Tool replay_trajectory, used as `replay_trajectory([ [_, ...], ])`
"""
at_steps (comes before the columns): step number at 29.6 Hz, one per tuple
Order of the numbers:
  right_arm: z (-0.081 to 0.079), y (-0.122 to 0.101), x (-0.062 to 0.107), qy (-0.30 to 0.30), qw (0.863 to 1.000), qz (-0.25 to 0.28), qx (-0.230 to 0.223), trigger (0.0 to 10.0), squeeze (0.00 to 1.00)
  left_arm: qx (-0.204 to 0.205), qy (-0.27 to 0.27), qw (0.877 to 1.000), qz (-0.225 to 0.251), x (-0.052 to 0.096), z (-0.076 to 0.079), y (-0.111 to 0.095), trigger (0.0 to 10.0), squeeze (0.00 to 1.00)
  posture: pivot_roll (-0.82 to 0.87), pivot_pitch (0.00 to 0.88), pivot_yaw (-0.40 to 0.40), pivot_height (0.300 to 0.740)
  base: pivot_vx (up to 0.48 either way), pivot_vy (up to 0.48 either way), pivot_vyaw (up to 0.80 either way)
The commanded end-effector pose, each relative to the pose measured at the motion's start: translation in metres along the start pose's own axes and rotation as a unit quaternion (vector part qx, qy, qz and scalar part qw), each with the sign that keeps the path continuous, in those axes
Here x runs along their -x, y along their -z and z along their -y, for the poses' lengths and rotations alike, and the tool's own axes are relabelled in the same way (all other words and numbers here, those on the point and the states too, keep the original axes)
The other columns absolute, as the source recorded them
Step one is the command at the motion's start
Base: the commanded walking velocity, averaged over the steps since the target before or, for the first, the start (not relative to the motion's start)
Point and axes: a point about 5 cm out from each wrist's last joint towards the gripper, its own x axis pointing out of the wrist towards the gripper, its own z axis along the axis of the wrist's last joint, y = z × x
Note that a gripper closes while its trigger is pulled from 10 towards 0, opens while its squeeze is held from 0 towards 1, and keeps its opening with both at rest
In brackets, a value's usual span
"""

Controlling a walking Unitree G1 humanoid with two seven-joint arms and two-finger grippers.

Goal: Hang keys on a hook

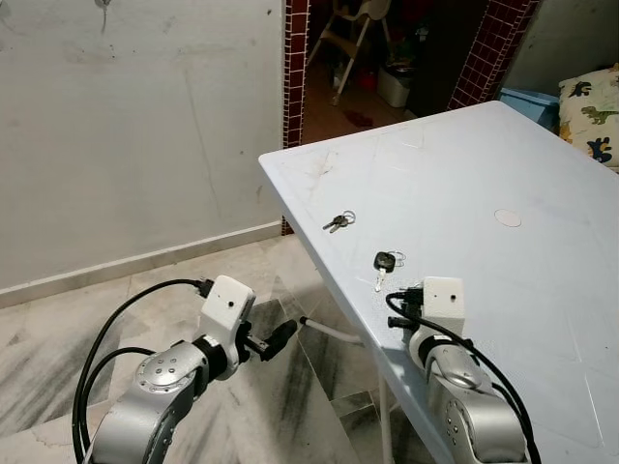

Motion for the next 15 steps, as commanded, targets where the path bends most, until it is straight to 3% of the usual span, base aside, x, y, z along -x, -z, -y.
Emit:
replay_trajectory([
  [1,0.0169,0.0249,0.0008,0.028,0.998,-0.061,-0.002,0.0,0.00,-0.004,0.006,1.000,0.000,-0.0020,0.0002,-0.0011,10.0,0.00,0.12,0.053,-0.050,0.740,0.000,0.000,0.00],
  [11,0.0157,0.0240,0.0007,0.021,0.998,-0.055,-0.005,0.0,0.00,-0.006,0.007,1.000,0.001,-0.0023,0.0005,-0.0012,10.0,0.00,0.12,0.052,-0.049,0.740,0.000,0.000,0.00],
  [15,0.0129,0.0151,0.0011,0.002,1.000,-0.020,-0.016,0.0,0.00,-0.007,0.007,1.000,0.003,-0.0038,0.0000,-0.0025,10.0,0.00,0.12,0.051,-0.048,0.740,0.000,0.000,0.00],
])
